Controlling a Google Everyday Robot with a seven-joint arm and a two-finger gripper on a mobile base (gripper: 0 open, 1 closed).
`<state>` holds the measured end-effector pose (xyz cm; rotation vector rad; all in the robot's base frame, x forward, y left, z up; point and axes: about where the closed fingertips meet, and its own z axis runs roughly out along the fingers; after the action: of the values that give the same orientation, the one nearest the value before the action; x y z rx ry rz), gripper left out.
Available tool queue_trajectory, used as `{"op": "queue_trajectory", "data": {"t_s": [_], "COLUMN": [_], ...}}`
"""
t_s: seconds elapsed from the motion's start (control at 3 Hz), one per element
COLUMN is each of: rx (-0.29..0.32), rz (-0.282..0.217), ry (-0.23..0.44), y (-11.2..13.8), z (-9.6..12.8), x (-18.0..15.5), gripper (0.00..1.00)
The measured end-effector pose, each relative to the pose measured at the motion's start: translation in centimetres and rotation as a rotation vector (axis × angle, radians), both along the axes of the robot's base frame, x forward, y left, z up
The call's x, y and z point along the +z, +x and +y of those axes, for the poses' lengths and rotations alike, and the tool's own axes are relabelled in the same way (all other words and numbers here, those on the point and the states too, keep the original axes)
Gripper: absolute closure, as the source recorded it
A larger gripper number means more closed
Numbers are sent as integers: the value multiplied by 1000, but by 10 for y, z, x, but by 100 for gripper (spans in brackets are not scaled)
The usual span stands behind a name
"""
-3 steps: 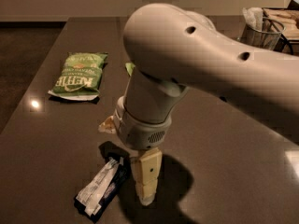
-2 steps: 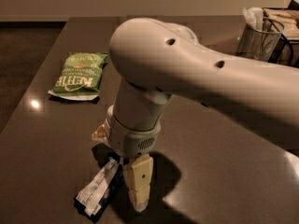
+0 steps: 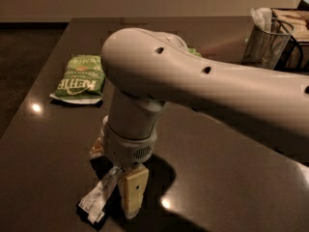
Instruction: Pick rxbar blueberry
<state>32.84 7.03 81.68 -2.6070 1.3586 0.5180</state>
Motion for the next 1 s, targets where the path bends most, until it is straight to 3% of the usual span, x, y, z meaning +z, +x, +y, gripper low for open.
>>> {"op": "queue_trajectory", "data": {"t_s": [0.67,1.0], "rx": [0,0], "rz": [0,0], "ry": [0,1], "y": [0,0], "z": [0,0], "x": [14,16], "gripper": [87,100]}}
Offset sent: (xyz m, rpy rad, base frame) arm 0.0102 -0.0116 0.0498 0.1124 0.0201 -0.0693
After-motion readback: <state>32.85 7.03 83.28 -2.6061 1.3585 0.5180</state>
